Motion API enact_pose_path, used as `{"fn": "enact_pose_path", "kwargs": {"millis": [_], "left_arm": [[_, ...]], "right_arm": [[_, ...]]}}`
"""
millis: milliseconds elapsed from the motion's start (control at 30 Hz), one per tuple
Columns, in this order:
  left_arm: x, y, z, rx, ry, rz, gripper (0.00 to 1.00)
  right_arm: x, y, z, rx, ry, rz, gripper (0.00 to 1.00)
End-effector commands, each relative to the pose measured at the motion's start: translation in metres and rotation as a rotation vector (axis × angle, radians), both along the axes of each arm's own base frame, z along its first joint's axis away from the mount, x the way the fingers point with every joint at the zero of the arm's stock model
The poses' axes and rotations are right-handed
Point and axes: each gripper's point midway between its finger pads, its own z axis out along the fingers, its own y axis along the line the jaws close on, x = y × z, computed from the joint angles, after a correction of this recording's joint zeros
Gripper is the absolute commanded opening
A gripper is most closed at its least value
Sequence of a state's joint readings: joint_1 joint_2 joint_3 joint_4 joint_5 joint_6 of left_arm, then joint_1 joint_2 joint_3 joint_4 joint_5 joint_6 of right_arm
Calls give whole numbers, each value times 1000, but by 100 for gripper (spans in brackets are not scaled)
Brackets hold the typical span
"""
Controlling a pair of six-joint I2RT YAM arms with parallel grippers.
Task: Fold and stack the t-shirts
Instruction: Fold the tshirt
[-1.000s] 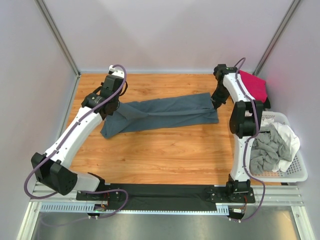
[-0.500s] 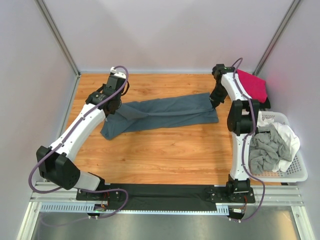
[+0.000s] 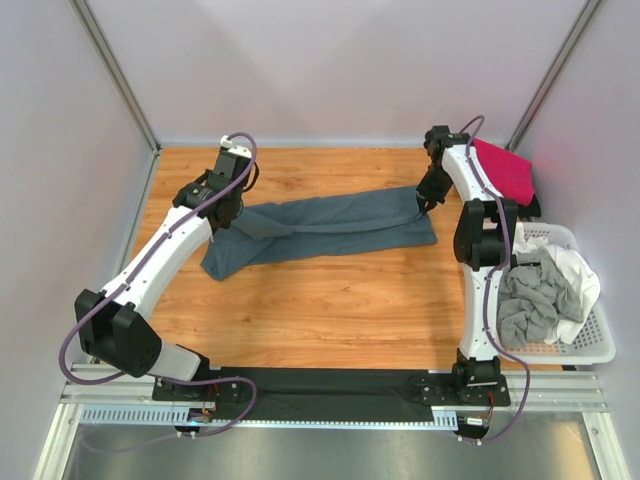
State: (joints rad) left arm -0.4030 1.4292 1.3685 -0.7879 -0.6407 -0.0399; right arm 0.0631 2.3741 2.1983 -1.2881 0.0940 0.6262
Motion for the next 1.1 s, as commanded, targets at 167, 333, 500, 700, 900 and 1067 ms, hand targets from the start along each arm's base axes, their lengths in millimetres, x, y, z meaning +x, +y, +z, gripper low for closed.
{"fn": "enact_pose_path", "kwargs": {"millis": [167, 333, 500, 700, 900, 1067], "left_arm": [[6, 0, 1, -16, -30, 21, 0], [9, -1, -4, -14, -27, 25, 0], [17, -4, -3, -17, -43, 16, 0], [43, -12, 7, 24, -88, -50, 0], [64, -20, 12, 58, -111, -106, 0], [75, -23, 15, 67, -124, -114, 0]], "right_arm": [[42, 13, 22, 72, -180, 25, 18], [56, 16, 28, 126, -228, 8, 18], [59, 19, 25, 150, -235, 10, 18], [57, 21, 26, 158, -234, 13, 22], [59, 20, 46, 154, -285, 36, 31], [58, 17, 54, 141, -299, 55, 32]]}}
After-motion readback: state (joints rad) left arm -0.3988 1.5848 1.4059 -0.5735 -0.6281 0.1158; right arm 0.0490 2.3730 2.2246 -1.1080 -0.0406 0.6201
